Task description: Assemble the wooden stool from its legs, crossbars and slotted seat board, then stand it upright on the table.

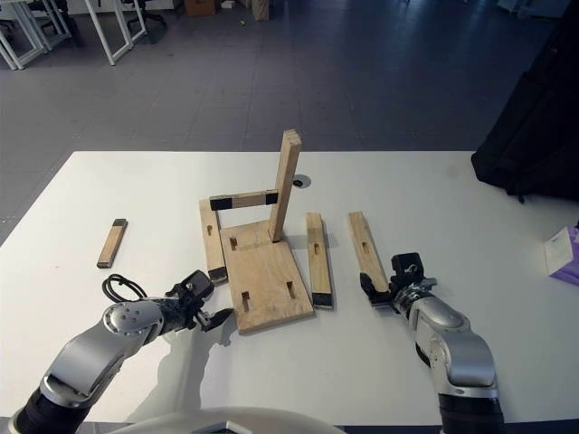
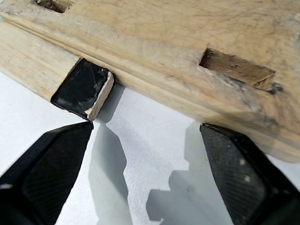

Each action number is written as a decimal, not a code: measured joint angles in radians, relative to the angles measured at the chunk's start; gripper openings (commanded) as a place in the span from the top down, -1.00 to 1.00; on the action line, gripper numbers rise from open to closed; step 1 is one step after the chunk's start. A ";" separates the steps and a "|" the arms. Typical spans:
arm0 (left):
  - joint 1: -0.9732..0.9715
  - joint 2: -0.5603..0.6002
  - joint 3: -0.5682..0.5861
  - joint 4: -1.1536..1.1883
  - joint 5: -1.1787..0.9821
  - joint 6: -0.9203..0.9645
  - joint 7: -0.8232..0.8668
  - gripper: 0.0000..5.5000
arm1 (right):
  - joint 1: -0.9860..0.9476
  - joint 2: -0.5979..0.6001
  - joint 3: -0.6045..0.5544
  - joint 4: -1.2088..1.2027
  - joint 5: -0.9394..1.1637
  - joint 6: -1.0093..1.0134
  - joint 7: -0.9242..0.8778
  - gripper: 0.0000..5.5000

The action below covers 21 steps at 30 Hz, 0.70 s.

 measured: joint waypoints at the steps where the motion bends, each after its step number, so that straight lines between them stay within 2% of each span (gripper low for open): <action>1: -0.001 -0.001 0.001 0.000 -0.001 0.002 0.000 -0.53 | 0.000 -0.001 0.007 0.008 -0.004 -0.011 0.005 -0.82; 5: -0.009 0.000 0.025 -0.012 -0.018 0.010 -0.002 -0.53 | 0.003 0.012 0.026 0.030 -0.010 -0.054 0.028 -0.58; 6: -0.011 0.000 0.040 -0.023 -0.030 0.015 -0.004 -0.53 | 0.005 0.019 0.023 0.034 -0.008 -0.054 0.029 -0.47; 9: -0.019 -0.019 0.120 -0.060 -0.085 0.045 -0.010 -0.53 | 0.011 0.023 0.021 0.045 -0.002 -0.053 0.044 -0.29; 13: -0.067 -0.082 0.283 -0.094 -0.199 0.104 -0.018 -0.53 | 0.011 0.023 0.010 0.054 0.001 -0.055 0.073 -0.03; 17: -0.164 -0.198 0.446 -0.090 -0.341 0.175 -0.009 -0.53 | -0.011 0.023 -0.014 0.076 0.001 -0.054 0.076 0.22; 21: -0.295 -0.326 0.642 -0.043 -0.536 0.282 0.004 -0.53 | -0.109 0.023 -0.090 0.054 0.026 -0.001 0.044 0.26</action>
